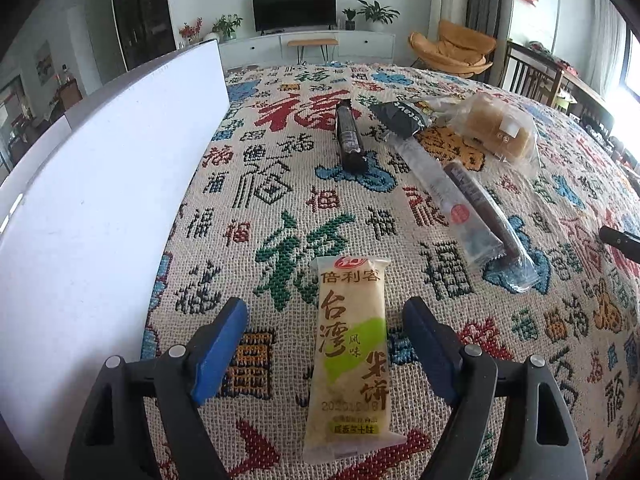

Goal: Organize snacks

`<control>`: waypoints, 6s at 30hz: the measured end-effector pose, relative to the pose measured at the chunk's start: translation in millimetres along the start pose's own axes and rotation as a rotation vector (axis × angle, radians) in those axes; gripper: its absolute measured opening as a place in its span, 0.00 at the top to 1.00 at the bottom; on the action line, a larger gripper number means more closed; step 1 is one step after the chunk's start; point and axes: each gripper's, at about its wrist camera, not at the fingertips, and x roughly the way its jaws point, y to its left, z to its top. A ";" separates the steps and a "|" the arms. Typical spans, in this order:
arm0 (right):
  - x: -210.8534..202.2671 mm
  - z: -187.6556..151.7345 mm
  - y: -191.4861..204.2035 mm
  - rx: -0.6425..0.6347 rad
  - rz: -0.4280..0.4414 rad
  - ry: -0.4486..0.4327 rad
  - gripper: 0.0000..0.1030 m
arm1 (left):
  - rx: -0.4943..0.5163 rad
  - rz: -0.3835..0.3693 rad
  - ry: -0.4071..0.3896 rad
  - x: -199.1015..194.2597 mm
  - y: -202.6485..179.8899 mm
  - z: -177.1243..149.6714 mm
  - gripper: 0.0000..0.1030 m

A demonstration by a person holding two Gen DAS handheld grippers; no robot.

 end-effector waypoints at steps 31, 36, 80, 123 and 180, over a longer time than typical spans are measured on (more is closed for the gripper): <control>0.7 0.3 -0.2 0.000 -0.001 0.000 0.16 | -0.027 0.021 0.030 7.9 5.0 2.1 0.00; 0.8 0.3 -0.2 0.000 -0.001 0.000 0.16 | -0.027 0.020 0.031 7.9 5.0 2.2 0.00; -12.0 1.6 9.2 0.053 0.213 -0.011 0.15 | -0.030 0.018 0.032 8.8 5.6 1.8 0.00; -14.8 -2.3 132.5 -0.309 0.285 0.206 0.71 | 0.064 -0.034 0.097 -3.1 -13.3 7.0 0.72; -26.2 -3.4 62.5 -0.261 0.070 0.020 0.41 | -0.227 -0.152 -0.227 -175.9 60.9 7.2 0.01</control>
